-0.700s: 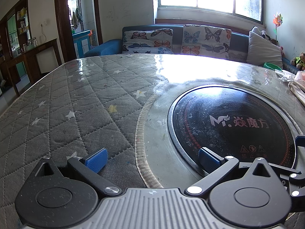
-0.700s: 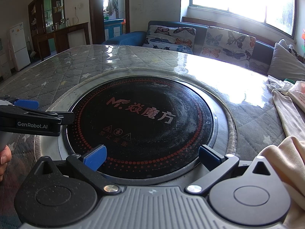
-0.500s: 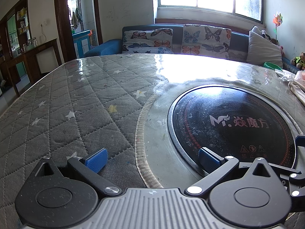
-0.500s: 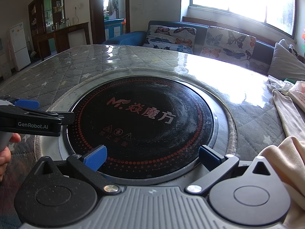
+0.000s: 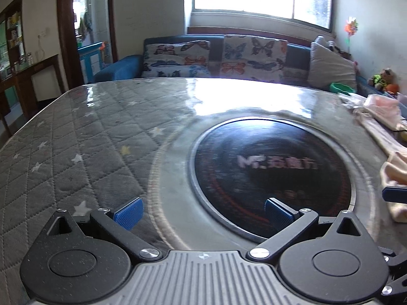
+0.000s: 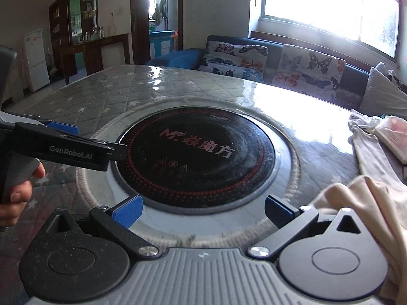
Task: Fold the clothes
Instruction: 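Move both tools over the crumpled cream garment on the table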
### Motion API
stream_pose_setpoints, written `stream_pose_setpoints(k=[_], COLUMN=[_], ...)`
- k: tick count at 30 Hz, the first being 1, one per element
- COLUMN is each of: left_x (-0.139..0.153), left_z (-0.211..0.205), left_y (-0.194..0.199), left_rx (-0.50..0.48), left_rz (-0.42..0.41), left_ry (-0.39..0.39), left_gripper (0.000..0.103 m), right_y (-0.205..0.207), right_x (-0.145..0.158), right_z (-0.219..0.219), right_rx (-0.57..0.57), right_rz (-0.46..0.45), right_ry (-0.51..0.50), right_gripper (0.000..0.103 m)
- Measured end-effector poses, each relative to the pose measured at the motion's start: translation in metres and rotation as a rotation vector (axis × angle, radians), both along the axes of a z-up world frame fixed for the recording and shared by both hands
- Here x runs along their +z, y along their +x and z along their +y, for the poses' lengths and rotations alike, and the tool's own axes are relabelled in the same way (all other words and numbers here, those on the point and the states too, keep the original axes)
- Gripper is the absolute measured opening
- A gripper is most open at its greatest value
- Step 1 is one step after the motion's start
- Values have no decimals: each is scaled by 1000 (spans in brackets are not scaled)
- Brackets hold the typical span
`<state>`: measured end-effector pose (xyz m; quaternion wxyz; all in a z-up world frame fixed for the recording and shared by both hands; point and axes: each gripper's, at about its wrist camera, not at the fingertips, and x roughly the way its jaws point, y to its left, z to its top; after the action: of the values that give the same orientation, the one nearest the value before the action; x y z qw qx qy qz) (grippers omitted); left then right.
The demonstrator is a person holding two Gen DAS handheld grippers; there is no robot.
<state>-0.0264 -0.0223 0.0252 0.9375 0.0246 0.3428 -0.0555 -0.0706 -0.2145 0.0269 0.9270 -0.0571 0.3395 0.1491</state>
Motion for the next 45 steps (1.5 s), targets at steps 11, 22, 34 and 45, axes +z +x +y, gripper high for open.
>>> stream_pose_setpoints(k=[11,22,34,45], left_x=[10,16,23,26], left_z=[-50,-94,-135,-163], left_y=[-22,-41,-53,-59], left_rx=[-149,-279,-380,-449], left_rz=[14,30,45,59], left_ry=[-28,-24,-1,22], left_gripper=[103,103,103,103], right_y=[-48,-86,-114,-129], right_x=[15,19,18,22], right_z=[-36,-75,-106,-124], right_rx=[-95,-224,-341,-417], right_rz=[-21,-13,-14,-26], right_ry=[-7,13,39,65], right_gripper=[103,103,103,99])
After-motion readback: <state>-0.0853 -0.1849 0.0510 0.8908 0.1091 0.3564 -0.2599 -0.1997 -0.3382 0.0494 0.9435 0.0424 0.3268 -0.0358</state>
